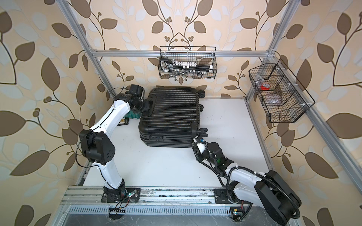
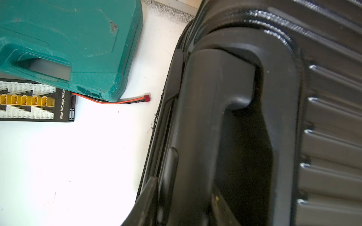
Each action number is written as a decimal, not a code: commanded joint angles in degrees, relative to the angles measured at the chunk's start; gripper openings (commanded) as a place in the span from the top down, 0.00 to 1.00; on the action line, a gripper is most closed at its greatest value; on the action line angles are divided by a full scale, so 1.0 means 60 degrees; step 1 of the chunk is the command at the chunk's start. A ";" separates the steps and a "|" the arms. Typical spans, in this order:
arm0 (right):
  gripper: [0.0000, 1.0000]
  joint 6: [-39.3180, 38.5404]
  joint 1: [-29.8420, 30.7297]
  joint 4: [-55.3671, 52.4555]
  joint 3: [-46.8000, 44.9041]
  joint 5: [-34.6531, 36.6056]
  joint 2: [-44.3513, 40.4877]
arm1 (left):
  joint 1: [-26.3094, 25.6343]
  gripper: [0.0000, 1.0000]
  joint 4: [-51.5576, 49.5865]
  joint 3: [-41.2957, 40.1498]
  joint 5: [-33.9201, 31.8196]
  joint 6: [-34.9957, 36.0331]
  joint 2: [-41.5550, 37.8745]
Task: Close the suitcase zippers
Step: Zip the zipper on the suitcase.
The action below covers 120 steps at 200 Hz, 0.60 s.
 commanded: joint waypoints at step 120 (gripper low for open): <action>1.00 0.1223 0.0765 0.1101 0.0408 0.0299 -0.0150 | -0.0374 0.90 0.2406 -0.1949 -0.1185 -0.3596 -0.1979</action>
